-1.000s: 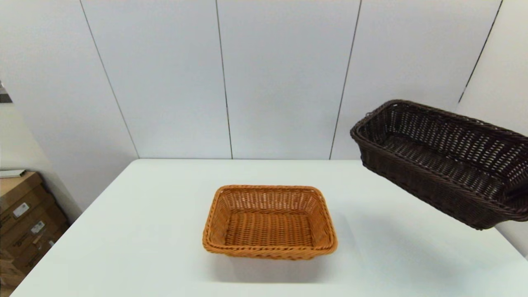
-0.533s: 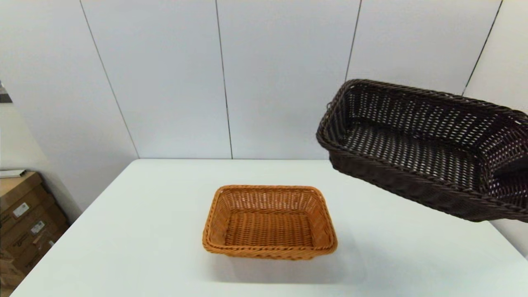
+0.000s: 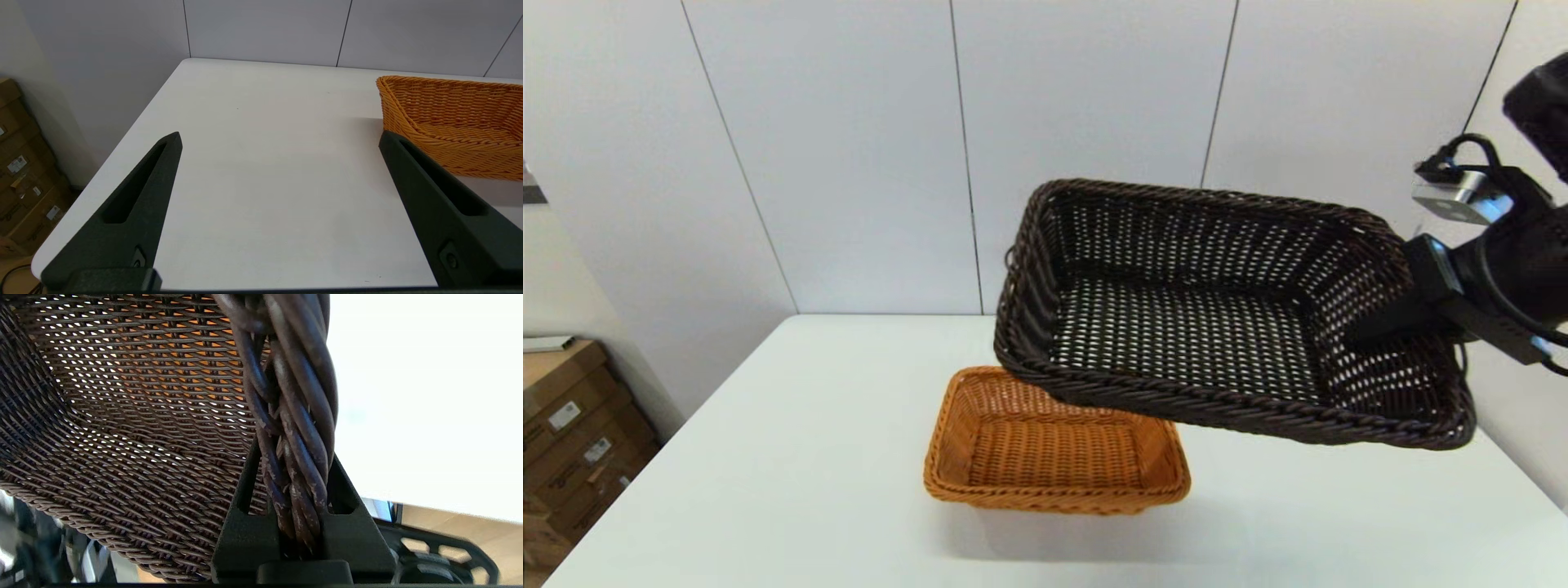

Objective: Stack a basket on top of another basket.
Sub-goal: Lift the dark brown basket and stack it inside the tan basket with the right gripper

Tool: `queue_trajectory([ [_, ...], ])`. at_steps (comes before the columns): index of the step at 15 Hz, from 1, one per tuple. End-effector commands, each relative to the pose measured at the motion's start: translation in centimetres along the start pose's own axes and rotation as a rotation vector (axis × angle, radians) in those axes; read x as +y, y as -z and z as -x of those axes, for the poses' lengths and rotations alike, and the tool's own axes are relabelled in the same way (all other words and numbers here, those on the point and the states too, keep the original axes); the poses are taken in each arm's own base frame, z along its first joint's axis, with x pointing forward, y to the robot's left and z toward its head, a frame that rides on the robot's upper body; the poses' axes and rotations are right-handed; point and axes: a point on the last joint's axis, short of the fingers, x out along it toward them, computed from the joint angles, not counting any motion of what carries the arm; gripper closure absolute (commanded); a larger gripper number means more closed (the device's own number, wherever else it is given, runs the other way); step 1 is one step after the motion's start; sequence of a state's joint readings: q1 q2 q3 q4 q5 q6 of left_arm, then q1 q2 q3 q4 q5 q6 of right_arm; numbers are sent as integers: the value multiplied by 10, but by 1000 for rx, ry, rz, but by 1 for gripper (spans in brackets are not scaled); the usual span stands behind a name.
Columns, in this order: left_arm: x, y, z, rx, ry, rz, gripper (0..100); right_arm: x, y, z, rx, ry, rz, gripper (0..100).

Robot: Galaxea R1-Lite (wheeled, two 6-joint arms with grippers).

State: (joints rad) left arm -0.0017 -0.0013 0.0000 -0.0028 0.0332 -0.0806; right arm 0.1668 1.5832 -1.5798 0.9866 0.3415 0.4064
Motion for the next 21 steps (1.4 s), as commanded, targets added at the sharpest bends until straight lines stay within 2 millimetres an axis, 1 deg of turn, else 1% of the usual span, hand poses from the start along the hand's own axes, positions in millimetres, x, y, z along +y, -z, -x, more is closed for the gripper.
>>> queue_trajectory([
  [1, 0, 0, 0, 1, -1, 1, 0, 33, -21, -53, -18, -44, 61, 100],
  [4, 0, 0, 0, 1, -1, 1, 0, 50, -26, -87, -64, -9, 122, 100],
  [6, 0, 0, 0, 1, -1, 1, 0, 59, -24, -103, -40, -14, 151, 100],
  [7, 0, 0, 0, 1, -1, 1, 0, 62, -21, -115, -10, -8, 163, 100],
  [10, 0, 0, 0, 1, -1, 1, 0, 61, -22, -135, 32, 11, 175, 100],
  [12, 0, 0, 0, 1, -1, 1, 0, 60, -20, -154, 73, 28, 175, 100],
  [15, 0, 0, 0, 1, -1, 1, 0, 59, -24, -174, 96, 43, 164, 100],
  [18, 0, 0, 0, 1, -1, 1, 0, 56, -24, -188, 119, 54, 153, 100],
  [21, 0, 0, 0, 1, -1, 1, 0, 55, -25, -192, 128, 58, 126, 100],
])
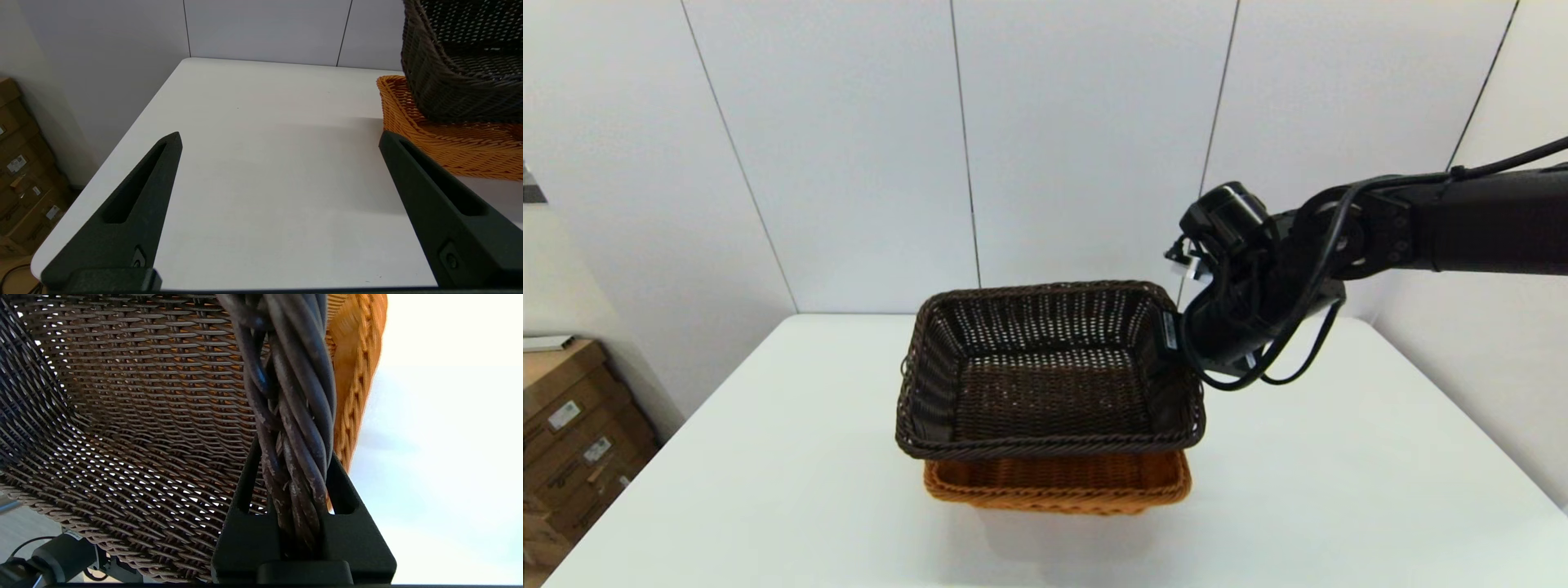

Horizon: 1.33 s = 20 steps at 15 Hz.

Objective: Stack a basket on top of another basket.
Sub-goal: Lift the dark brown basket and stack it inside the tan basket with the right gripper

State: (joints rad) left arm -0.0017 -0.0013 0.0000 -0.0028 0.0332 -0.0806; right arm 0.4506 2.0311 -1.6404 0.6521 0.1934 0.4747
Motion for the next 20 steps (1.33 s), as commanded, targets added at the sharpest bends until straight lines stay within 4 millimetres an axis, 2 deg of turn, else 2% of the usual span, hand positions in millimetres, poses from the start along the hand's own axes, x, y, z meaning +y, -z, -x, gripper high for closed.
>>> queue_trajectory([
  [1, 0, 0, 0, 1, -1, 1, 0, -2, 0, -10, 27, 5, -29, 100],
  [12, 0, 0, 0, 1, -1, 1, 0, -5, 2, -18, 59, 19, -93, 100],
  [20, 0, 0, 0, 1, -1, 1, 0, -11, 8, -37, 123, 36, -82, 100],
])
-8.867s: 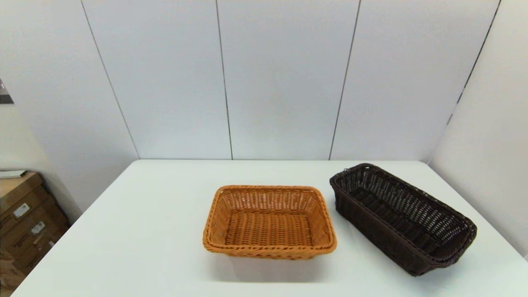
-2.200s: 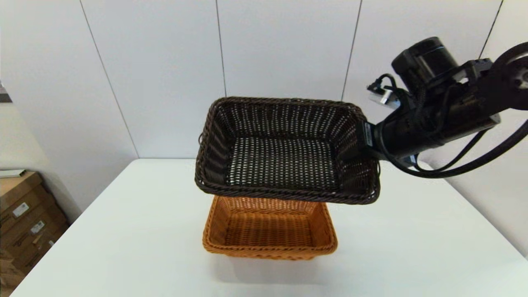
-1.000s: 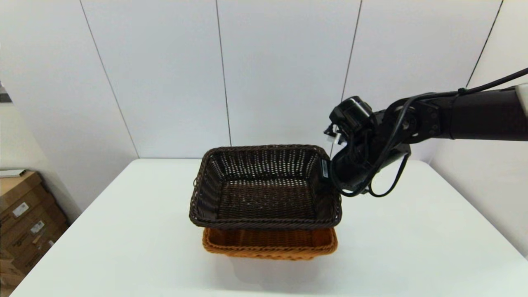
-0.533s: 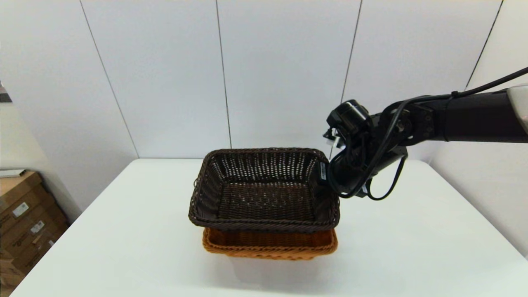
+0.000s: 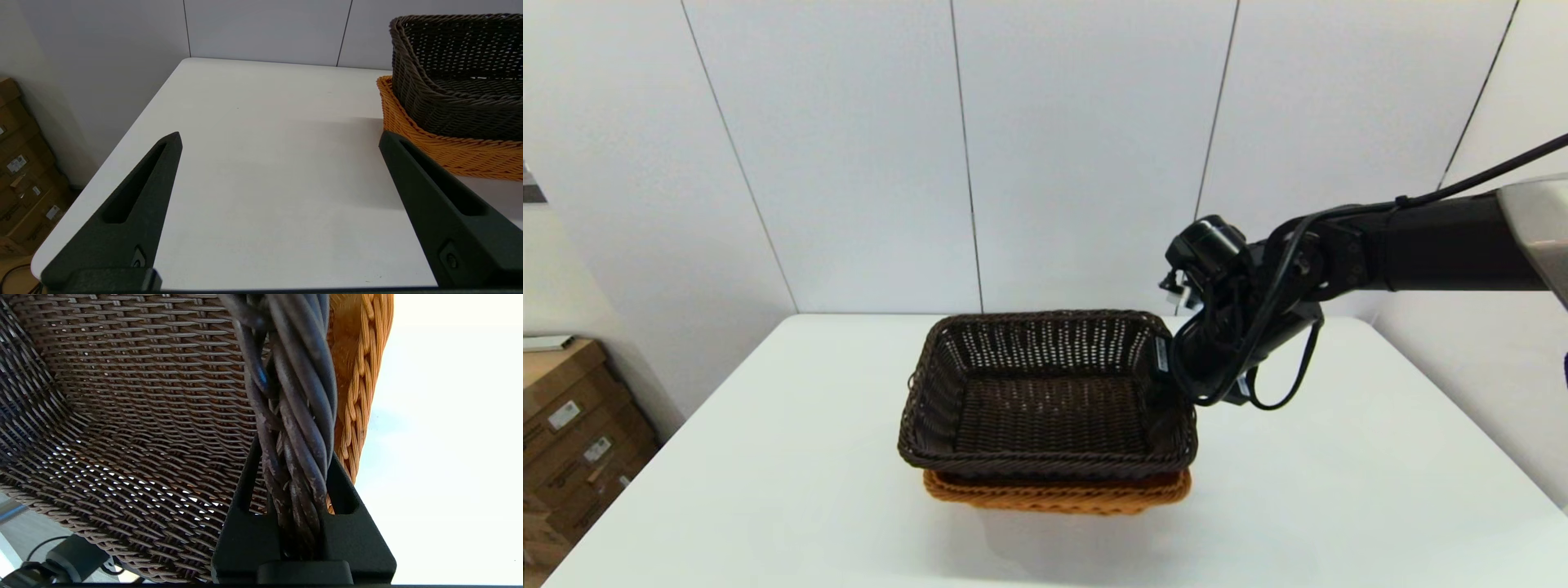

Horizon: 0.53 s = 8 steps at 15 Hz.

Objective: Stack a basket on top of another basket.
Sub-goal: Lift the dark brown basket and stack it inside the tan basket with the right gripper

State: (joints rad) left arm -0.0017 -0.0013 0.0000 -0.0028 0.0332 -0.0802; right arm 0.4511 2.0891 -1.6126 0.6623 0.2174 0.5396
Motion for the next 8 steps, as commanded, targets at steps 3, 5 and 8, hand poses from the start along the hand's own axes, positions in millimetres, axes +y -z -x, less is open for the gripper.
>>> queue_trajectory([
  [3, 0, 0, 0, 1, -1, 1, 0, -5, 0, -19, 49, 19, 14, 100],
  [5, 0, 0, 0, 1, -1, 1, 0, -7, -1, -23, 54, 24, 10, 100],
  [8, 0, 0, 0, 1, -1, 1, 0, -8, -1, -25, 57, 24, 6, 100],
])
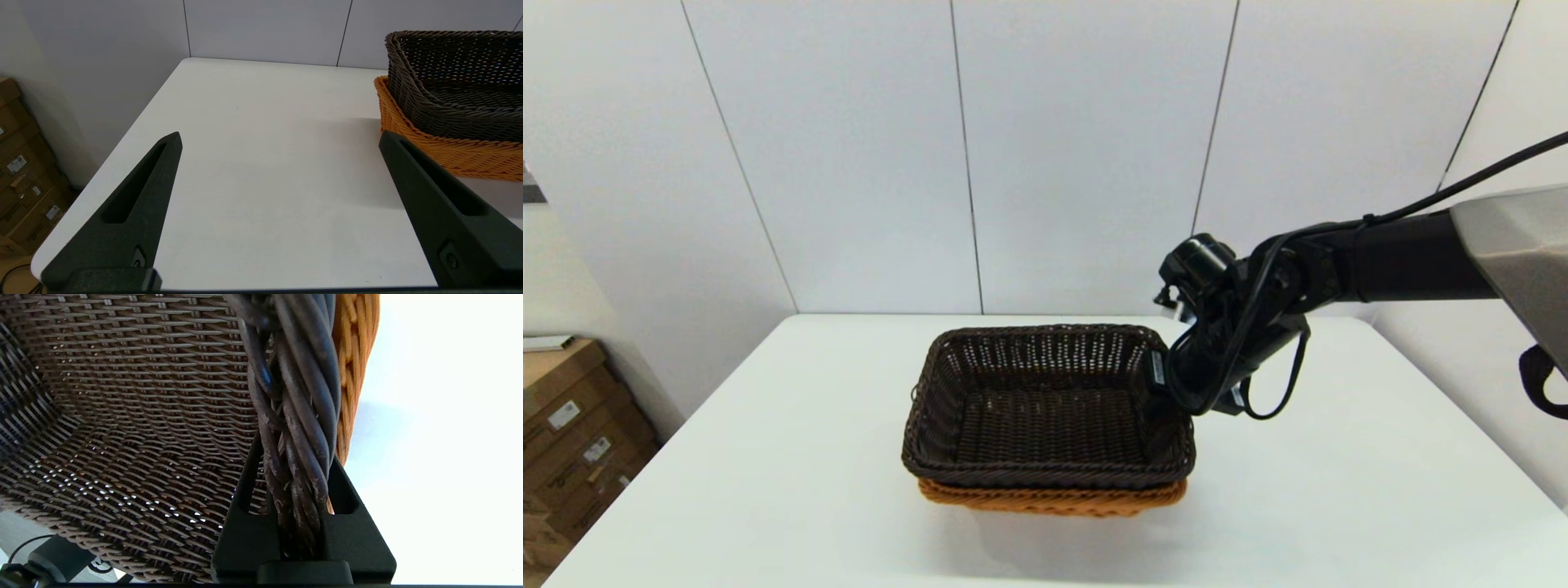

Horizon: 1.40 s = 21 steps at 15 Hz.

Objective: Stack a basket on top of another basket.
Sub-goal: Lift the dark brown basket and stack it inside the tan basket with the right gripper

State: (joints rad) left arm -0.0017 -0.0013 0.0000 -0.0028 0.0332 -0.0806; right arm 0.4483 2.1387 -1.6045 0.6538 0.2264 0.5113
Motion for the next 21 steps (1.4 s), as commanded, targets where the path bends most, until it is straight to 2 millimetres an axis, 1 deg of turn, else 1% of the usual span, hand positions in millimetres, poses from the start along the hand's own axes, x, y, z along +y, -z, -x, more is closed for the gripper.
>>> queue_trajectory([
  [1, 0, 0, 0, 1, -1, 1, 0, -2, -1, -4, 12, 7, -11, 100],
  [6, 0, 0, 0, 1, -1, 1, 0, -8, -3, -4, 12, 18, -36, 100],
  [10, 0, 0, 0, 1, -1, 1, 0, -8, -3, -5, 13, 20, -39, 100],
  [11, 0, 0, 0, 1, -1, 1, 0, -8, -4, -5, 9, 21, -40, 0],
  [14, 0, 0, 0, 1, -1, 1, 0, -9, -4, -4, 4, 21, -45, 0],
  [16, 0, 0, 0, 1, -1, 1, 0, -11, -6, 1, -8, 17, -53, 0],
  [17, 0, 0, 0, 1, -1, 1, 0, -14, -9, 5, -21, 15, -63, 0],
  [19, 0, 0, 0, 1, -1, 1, 0, -19, -15, 21, -63, 3, -82, 0],
  [21, 0, 0, 0, 1, -1, 1, 0, -17, -16, 35, -99, -17, -81, 0],
])
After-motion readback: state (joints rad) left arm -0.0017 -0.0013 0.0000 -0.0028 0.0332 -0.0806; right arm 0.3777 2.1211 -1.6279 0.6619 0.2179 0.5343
